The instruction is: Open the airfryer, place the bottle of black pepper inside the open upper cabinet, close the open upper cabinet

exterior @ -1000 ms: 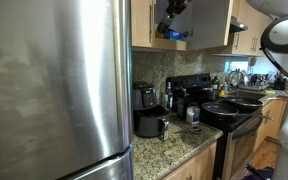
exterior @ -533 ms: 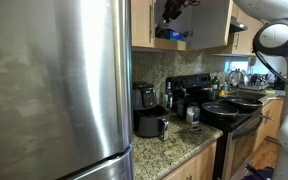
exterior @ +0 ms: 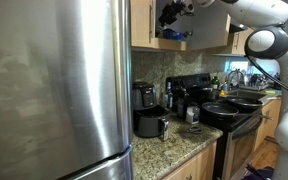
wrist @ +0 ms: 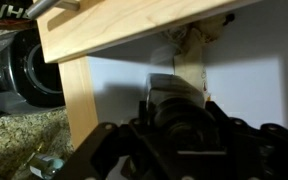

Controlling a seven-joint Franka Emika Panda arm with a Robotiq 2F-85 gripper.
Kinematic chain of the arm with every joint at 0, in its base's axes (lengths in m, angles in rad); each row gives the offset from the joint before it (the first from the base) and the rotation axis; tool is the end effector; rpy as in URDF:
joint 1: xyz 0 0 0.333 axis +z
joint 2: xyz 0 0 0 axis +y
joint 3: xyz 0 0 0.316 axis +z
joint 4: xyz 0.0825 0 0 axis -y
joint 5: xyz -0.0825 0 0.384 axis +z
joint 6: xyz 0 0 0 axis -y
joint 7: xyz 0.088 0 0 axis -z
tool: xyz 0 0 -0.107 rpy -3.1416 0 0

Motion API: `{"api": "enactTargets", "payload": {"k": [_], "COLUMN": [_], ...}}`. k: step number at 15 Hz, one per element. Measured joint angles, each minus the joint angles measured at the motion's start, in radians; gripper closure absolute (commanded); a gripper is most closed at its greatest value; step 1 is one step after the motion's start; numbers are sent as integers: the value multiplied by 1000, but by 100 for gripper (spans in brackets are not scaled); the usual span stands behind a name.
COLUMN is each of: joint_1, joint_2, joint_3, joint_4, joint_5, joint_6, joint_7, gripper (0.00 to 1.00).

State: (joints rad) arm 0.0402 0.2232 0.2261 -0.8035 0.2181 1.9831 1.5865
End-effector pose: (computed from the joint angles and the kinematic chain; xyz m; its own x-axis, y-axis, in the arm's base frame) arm 0.5550 0.1327 0.9069 0.3490 -0.9044 -0.2454 -0.5957 -0.0120 -0.8031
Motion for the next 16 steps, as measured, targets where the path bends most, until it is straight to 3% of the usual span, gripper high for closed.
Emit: {"api": "enactTargets", "payload": {"k": [9,13,14,16], "joint_1": [34,40,40,43], "joint_2": [10,9,8,0], "joint_3": [0,-3,-8,-10], "joint_4": [-101,-188,-217,-255], "joint_5": [-115,-165,-182,-216], "joint_6": [159,297,300,323], "joint_7": [-6,28,42,60], "gripper": [66,66,16,11]}}
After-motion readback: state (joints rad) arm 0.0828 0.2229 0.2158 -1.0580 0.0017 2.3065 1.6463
